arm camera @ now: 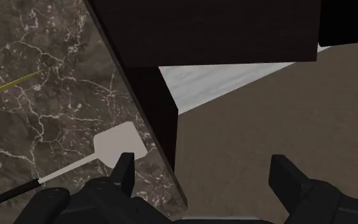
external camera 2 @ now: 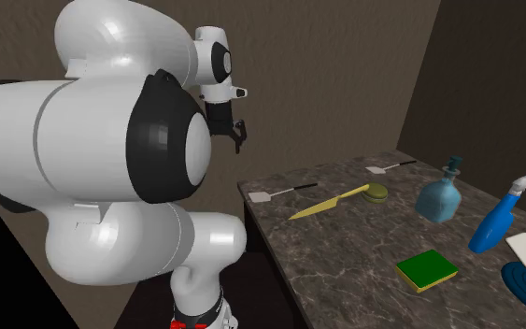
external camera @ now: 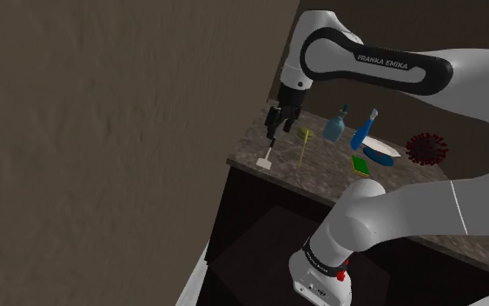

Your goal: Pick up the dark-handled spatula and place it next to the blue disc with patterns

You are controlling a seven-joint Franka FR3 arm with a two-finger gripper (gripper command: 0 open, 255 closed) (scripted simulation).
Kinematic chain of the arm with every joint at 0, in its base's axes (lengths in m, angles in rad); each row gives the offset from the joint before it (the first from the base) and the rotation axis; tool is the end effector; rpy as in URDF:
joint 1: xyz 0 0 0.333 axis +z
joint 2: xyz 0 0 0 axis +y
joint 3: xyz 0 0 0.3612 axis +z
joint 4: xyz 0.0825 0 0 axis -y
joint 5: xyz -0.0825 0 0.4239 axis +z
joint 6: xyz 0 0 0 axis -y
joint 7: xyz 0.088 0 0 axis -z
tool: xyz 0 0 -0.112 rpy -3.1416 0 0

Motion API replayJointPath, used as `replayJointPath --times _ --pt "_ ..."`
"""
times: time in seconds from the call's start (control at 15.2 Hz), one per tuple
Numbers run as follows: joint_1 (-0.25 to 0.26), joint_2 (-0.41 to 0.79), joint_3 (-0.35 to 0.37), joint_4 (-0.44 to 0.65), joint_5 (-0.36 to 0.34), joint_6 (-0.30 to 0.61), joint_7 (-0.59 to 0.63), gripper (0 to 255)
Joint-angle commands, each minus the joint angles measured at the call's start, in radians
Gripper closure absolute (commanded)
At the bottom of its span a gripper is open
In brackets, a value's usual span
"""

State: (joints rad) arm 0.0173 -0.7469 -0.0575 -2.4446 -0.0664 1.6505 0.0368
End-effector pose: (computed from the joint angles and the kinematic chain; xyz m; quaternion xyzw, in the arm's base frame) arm 0.3284 -0.0242 0.5658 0.9993 -0.0269 -0.0238 0.0136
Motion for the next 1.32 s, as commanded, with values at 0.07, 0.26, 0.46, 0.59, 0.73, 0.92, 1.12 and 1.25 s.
replayJointPath --times 0.07,0.26,0.46,0.59,0.73,0.92,1.12,1.25 --pt "-0.017 0.025 -0.002 -0.005 -0.001 0.035 0.033 0" --pt "-0.068 0.102 -0.009 -0.016 -0.004 0.136 0.131 0" --pt "-0.118 0.182 -0.02 -0.02 -0.009 0.233 0.228 0" --pt "-0.15 0.234 -0.029 -0.02 -0.013 0.294 0.291 0" --pt "-0.183 0.287 -0.038 -0.017 -0.017 0.353 0.354 0" --pt "-0.229 0.364 -0.055 -0.011 -0.023 0.437 0.448 0" --pt "-0.274 0.438 -0.076 -0.003 -0.028 0.517 0.54 0" --pt "-0.303 0.485 -0.091 0.002 -0.03 0.568 0.6 0"
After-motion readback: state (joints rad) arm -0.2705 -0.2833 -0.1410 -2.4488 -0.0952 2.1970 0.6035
